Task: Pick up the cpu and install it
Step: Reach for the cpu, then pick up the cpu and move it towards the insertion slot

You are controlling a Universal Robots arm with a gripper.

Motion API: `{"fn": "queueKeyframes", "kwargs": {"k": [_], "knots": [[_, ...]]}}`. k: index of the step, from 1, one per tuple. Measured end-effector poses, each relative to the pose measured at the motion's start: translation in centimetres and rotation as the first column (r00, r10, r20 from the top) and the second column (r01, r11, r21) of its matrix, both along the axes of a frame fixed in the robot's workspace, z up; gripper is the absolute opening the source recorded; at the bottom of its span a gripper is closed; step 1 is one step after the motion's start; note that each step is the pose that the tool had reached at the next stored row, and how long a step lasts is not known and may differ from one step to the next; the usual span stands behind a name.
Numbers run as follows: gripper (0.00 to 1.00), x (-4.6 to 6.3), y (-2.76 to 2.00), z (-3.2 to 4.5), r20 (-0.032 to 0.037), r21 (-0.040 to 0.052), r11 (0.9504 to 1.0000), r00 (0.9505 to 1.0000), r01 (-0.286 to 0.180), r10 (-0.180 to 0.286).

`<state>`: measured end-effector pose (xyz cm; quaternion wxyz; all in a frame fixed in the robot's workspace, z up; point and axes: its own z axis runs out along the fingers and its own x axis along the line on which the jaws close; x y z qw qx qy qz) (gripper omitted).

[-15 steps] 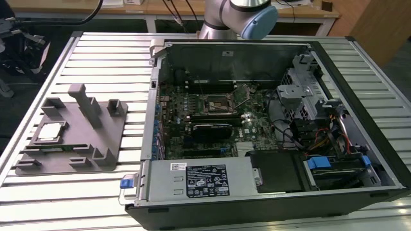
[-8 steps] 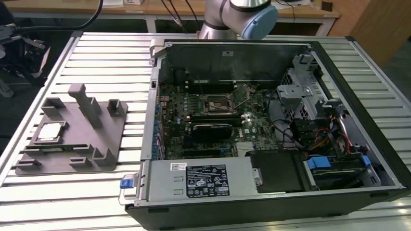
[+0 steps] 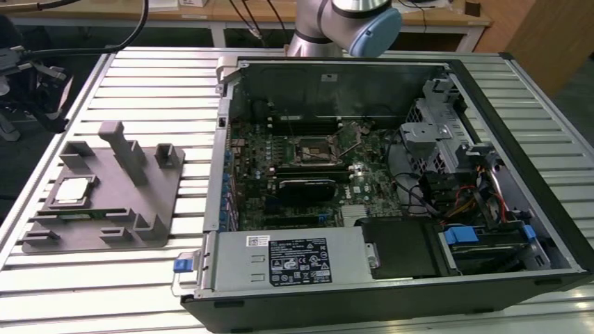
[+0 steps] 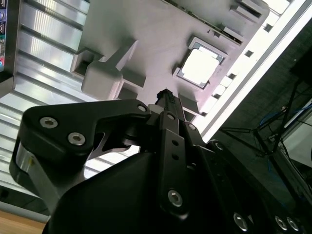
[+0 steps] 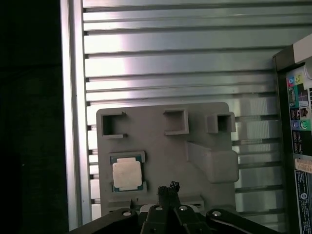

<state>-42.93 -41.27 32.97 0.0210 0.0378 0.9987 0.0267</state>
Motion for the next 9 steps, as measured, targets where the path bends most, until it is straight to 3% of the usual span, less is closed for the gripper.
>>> {"fn": "queueKeyframes", "kwargs": {"k": [9], "knots": [[0.11,-0.08,-0.05,-0.3,0.0001,0.0,1.0,1.0,0.0,0.0]]}}
